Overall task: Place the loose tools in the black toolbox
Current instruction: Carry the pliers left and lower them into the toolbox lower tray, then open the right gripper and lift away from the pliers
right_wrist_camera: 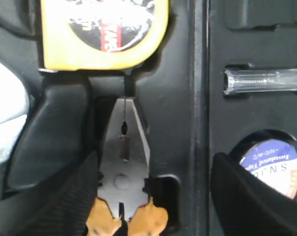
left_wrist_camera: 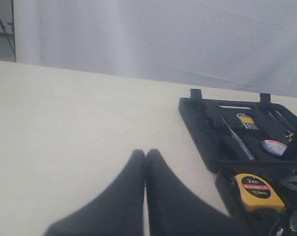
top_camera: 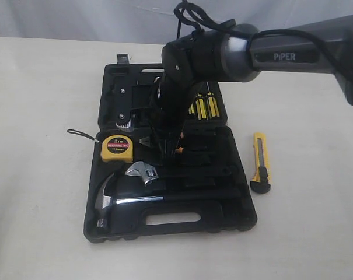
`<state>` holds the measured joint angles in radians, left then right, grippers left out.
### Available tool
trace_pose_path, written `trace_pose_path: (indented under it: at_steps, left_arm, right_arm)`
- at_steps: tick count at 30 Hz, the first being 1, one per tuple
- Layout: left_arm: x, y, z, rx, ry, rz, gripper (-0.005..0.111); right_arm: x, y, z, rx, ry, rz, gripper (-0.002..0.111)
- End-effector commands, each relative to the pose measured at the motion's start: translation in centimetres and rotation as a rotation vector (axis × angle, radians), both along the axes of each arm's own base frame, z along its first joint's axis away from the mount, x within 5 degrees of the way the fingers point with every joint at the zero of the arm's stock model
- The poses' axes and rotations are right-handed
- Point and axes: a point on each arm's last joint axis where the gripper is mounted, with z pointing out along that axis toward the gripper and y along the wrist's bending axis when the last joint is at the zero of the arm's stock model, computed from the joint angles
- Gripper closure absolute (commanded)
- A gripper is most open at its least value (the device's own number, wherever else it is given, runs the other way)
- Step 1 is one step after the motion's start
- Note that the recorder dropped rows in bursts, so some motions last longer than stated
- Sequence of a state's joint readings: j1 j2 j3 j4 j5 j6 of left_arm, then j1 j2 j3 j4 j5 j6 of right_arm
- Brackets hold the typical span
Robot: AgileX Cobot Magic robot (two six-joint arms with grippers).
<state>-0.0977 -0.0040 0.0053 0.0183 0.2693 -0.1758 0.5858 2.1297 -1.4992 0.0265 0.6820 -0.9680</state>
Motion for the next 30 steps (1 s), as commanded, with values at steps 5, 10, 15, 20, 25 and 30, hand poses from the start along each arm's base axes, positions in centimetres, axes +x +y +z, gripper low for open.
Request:
trace_pose_path:
  at_steps: [5, 10, 15, 20, 25, 30]
  left_arm:
    - [0.0, 0.0, 0.2, 0.003, -0.002, -0.005, 0.107]
    - [0.0, 0.0, 0.2, 0.003, -0.002, -0.005, 0.107]
    - [0.0, 0.0, 0.2, 0.003, -0.002, -0.005, 0.107]
    - [0.0, 0.0, 0.1, 0.003, 0.0, -0.005, 0.107]
    - [0.0, 0.0, 0.1, 0.003, 0.0, -0.005, 0.107]
    - [0.0, 0.0, 0.1, 0.003, 0.0, -0.005, 0.107]
  right_arm:
    - [-0.4, -0.1, 1.9, 0.024, 0.0, -0.019, 0.046]
    - [-0.8, -0.3, 4.5, 0.056, -0.042, -0.025, 0.046]
    - [-1.3, -0.7, 6.0, 0.069, -0.025, -0.073, 0.056]
    - [-2.3, -1.3, 6.4, 0.029, 0.062, -0.119, 0.103]
    - [-2.9, -1.7, 6.6, 0.006, 0.129, -0.186, 0.108]
    - [-2.4, -2.7, 6.6, 0.008, 0.144, -0.433, 0.108]
